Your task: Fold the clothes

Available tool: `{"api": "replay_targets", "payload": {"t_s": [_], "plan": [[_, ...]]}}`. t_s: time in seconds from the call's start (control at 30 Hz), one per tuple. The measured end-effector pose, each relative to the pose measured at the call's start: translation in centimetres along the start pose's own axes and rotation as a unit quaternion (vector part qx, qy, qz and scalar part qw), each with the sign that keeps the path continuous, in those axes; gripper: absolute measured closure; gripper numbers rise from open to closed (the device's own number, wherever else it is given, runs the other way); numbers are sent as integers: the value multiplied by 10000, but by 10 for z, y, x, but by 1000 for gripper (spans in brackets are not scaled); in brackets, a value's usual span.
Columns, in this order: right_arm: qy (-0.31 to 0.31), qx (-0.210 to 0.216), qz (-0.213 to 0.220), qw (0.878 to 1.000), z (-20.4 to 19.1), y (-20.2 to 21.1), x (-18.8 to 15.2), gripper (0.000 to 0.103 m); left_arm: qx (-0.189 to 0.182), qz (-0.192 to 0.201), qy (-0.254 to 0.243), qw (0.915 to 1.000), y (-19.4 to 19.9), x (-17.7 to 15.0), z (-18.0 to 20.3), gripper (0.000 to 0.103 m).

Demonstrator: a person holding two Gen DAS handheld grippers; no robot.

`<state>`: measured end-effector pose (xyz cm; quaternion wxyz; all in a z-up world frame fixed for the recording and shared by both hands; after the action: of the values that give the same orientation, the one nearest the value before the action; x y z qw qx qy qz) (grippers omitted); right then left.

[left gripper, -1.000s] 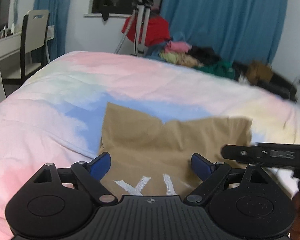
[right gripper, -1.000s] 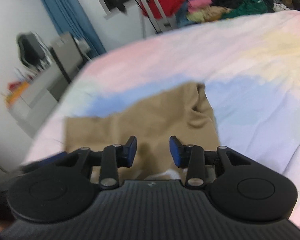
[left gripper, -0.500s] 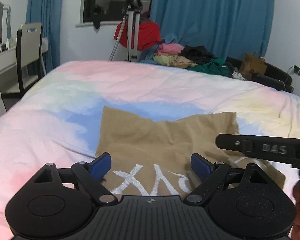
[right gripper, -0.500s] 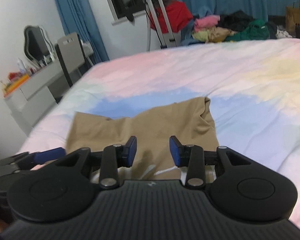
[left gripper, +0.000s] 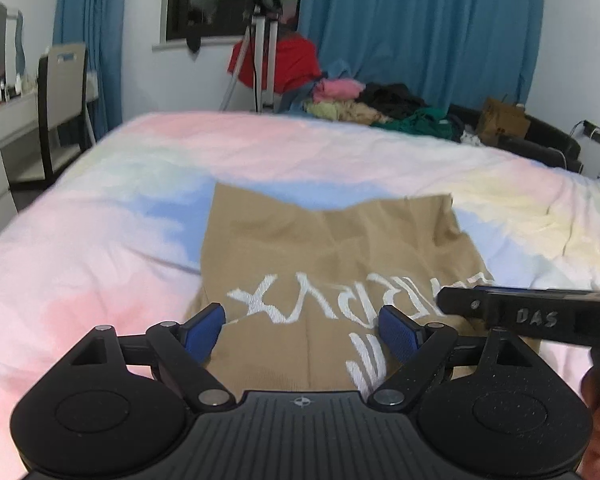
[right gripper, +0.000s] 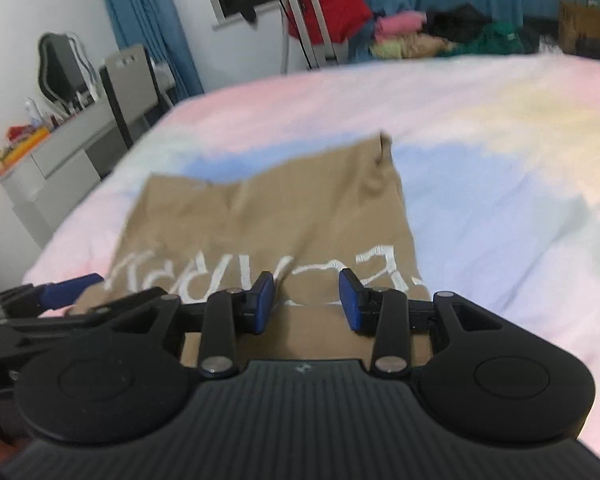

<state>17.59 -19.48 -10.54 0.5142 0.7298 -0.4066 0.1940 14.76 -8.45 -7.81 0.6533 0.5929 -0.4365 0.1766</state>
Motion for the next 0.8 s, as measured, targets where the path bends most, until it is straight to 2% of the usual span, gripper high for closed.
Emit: {"api": "replay_targets", "payload": {"t_s": [0.13,0.23,0.33,0.43,0.53,0.63,0.73,0.8], "plan": [[107,-93,-90,9999,0,-5,-6,64,22,14,-53,10000,10,-1,1,19],[103,-105,-83,9999,0,-5,-6,64,-151,218,194,9995,36,8,0,19],[70,-118,-82,9999,0,-5,-7,64,-652,529,649,9944,66,15,3,15],[91,-155,-80,9998,-3,-5,-7,64,-1184,410,1114,9858,77,3,6,15],[78,-192,-78,9998,-4,-5,-7,64,-1575,-15,1693,9729,65,-16,4,15],[102,-227,-68,9997,-6,-5,-8,64,-1845,-432,2288,9549,43,-32,0,15],[93,-231,-68,9997,-5,-5,-8,64,-1820,-707,2870,9378,16,-48,-13,15],[88,-240,-64,9997,-5,-5,-8,64,-1776,-716,3309,9240,3,-56,-25,16]]}}
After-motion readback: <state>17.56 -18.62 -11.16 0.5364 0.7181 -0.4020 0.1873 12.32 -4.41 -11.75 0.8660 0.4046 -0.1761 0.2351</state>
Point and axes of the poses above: each gripper's, at about its wrist camera, not at the fingertips, and y roughly against the way its jaws point, z to its right, x to its top, the point moved 10 cm from there along -y, roughly the way its jaws point, and after that the axes turned 10 degrees about -y, right-handed, at the moved point
